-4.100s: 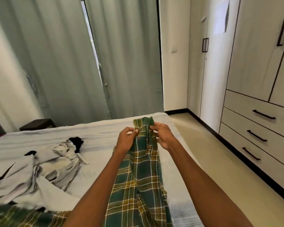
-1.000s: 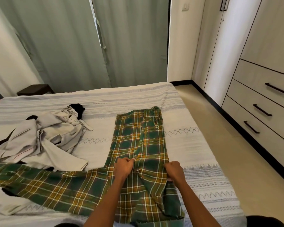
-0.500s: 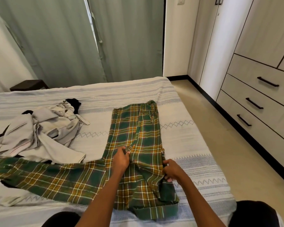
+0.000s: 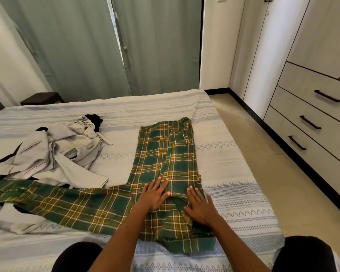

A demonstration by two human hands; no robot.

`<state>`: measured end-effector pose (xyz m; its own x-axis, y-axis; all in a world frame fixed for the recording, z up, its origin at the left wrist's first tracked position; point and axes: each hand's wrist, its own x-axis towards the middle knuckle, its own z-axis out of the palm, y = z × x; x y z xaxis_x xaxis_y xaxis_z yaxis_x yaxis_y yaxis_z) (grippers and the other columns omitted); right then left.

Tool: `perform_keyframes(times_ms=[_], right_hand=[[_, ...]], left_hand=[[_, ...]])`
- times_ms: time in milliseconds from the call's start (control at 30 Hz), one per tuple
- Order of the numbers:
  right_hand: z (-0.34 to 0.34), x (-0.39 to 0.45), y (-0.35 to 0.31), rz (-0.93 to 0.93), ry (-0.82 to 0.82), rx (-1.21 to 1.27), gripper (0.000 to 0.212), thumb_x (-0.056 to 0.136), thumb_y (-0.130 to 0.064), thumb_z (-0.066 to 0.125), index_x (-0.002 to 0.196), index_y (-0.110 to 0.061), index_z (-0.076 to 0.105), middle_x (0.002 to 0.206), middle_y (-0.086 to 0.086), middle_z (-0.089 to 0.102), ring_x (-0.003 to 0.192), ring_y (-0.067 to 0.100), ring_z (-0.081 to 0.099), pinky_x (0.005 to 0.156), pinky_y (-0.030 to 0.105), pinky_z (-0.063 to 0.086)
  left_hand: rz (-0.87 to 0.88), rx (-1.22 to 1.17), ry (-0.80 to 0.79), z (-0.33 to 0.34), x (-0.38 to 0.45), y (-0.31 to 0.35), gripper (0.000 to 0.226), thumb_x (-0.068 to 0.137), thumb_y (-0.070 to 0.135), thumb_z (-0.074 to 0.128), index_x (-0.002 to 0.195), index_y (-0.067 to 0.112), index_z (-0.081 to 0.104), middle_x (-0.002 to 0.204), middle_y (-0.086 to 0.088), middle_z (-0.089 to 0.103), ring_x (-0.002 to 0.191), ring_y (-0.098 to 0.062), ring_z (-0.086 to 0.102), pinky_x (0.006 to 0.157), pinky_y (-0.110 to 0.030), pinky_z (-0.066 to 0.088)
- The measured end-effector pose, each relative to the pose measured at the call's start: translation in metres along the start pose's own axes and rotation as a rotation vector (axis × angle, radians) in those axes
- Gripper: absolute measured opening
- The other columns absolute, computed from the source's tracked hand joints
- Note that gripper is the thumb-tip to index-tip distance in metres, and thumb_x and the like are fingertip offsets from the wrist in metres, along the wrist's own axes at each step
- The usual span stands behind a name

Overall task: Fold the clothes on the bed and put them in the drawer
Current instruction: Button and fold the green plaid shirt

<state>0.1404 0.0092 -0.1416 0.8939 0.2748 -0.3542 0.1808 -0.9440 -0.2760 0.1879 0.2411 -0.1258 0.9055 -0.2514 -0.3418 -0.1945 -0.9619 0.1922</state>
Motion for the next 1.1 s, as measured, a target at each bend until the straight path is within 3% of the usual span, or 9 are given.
perform_keyframes(times_ms=[100, 167, 333, 467, 667, 800, 900, 1000, 1100], right_hand=[[-0.007, -0.001, -0.003, 0.033, -0.039, 0.008, 0.075, 0.103, -0.056, 0.025, 0.160, -0.022, -0.008, 0.167, -0.001, -0.015, 0.154, 0.018, -0.013, 0.121, 0.056, -0.008], [-0.015, -0.001, -0.010, 0.063, -0.015, 0.033, 0.073, 0.103, -0.052, 0.032, 0.161, -0.020, 0.001, 0.168, 0.001, -0.007, 0.155, 0.021, -0.006, 0.121, 0.055, -0.005], [-0.029, 0.012, -0.047, -0.074, 0.274, 0.131, 0.048, 0.100, -0.034, 0.048, 0.147, -0.026, 0.045, 0.157, -0.001, 0.039, 0.148, 0.022, 0.028, 0.122, 0.042, 0.020], [-0.040, 0.037, -0.107, -0.333, 0.216, 0.187, 0.033, 0.102, -0.026, 0.050, 0.132, -0.026, 0.063, 0.136, -0.001, 0.062, 0.122, 0.018, 0.056, 0.105, 0.034, 0.045], [-0.048, 0.097, -0.192, -0.467, -0.020, 0.162, 0.036, 0.102, -0.034, 0.050, 0.137, -0.029, 0.058, 0.140, 0.001, 0.060, 0.123, 0.023, 0.059, 0.103, 0.043, 0.050], [-0.043, 0.138, -0.252, -0.537, -0.158, 0.150, 0.044, 0.104, -0.035, 0.047, 0.147, -0.027, 0.045, 0.150, 0.005, 0.050, 0.132, 0.027, 0.051, 0.112, 0.043, 0.041], [-0.033, 0.161, -0.285, -0.532, -0.236, 0.051, 0.052, 0.103, -0.035, 0.051, 0.151, -0.020, 0.040, 0.153, 0.008, 0.045, 0.135, 0.030, 0.047, 0.114, 0.042, 0.037], [-0.024, 0.175, -0.305, -0.525, -0.216, -0.001, 0.047, 0.100, -0.042, 0.054, 0.140, -0.018, 0.052, 0.140, 0.011, 0.057, 0.120, 0.029, 0.057, 0.105, 0.042, 0.046], [-0.030, 0.181, -0.313, -0.490, -0.237, 0.134, 0.041, 0.099, -0.043, 0.054, 0.123, -0.012, 0.065, 0.126, 0.012, 0.064, 0.105, 0.027, 0.060, 0.093, 0.038, 0.050]], left_hand=[[0.024, -0.046, -0.019, -0.005, -0.009, -0.003, 0.072, 0.095, 0.069, 0.006, 0.157, 0.036, -0.009, 0.166, 0.002, -0.010, 0.153, -0.024, -0.005, 0.122, -0.050, -0.001], [-0.014, -0.195, 0.075, -0.006, -0.014, -0.007, 0.068, 0.100, 0.063, 0.020, 0.159, 0.030, 0.009, 0.166, 0.001, 0.011, 0.153, -0.023, 0.012, 0.124, -0.047, 0.012], [-0.310, -0.572, 0.601, 0.007, -0.057, -0.028, 0.032, 0.101, 0.033, 0.051, 0.132, 0.028, 0.055, 0.135, 0.002, 0.058, 0.125, -0.018, 0.053, 0.107, -0.042, 0.045], [-0.693, -0.971, 0.917, 0.031, -0.100, -0.028, 0.031, 0.097, 0.020, 0.059, 0.128, 0.019, 0.059, 0.141, -0.006, 0.050, 0.130, -0.027, 0.047, 0.108, -0.050, 0.042], [-1.128, -1.612, 1.198, 0.030, -0.131, -0.078, 0.049, 0.097, 0.027, 0.059, 0.143, 0.021, 0.044, 0.146, -0.010, 0.046, 0.126, -0.032, 0.052, 0.104, -0.050, 0.047], [-1.245, -1.964, 1.218, 0.006, -0.138, -0.117, 0.056, 0.098, 0.023, 0.058, 0.148, 0.012, 0.036, 0.134, -0.017, 0.053, 0.115, -0.038, 0.058, 0.098, -0.053, 0.050], [-1.234, -2.105, 1.022, 0.000, -0.141, -0.125, 0.037, 0.091, 0.012, 0.065, 0.124, 0.002, 0.052, 0.122, -0.017, 0.061, 0.105, -0.035, 0.062, 0.094, -0.050, 0.053], [-1.279, -2.112, 0.882, -0.002, -0.145, -0.132, 0.030, 0.088, 0.012, 0.067, 0.115, 0.002, 0.058, 0.121, -0.017, 0.064, 0.105, -0.034, 0.061, 0.097, -0.051, 0.052], [-1.207, -2.137, 0.995, -0.013, -0.149, -0.125, 0.023, 0.087, 0.020, 0.065, 0.107, 0.007, 0.061, 0.110, -0.011, 0.065, 0.101, -0.031, 0.061, 0.093, -0.048, 0.053]])
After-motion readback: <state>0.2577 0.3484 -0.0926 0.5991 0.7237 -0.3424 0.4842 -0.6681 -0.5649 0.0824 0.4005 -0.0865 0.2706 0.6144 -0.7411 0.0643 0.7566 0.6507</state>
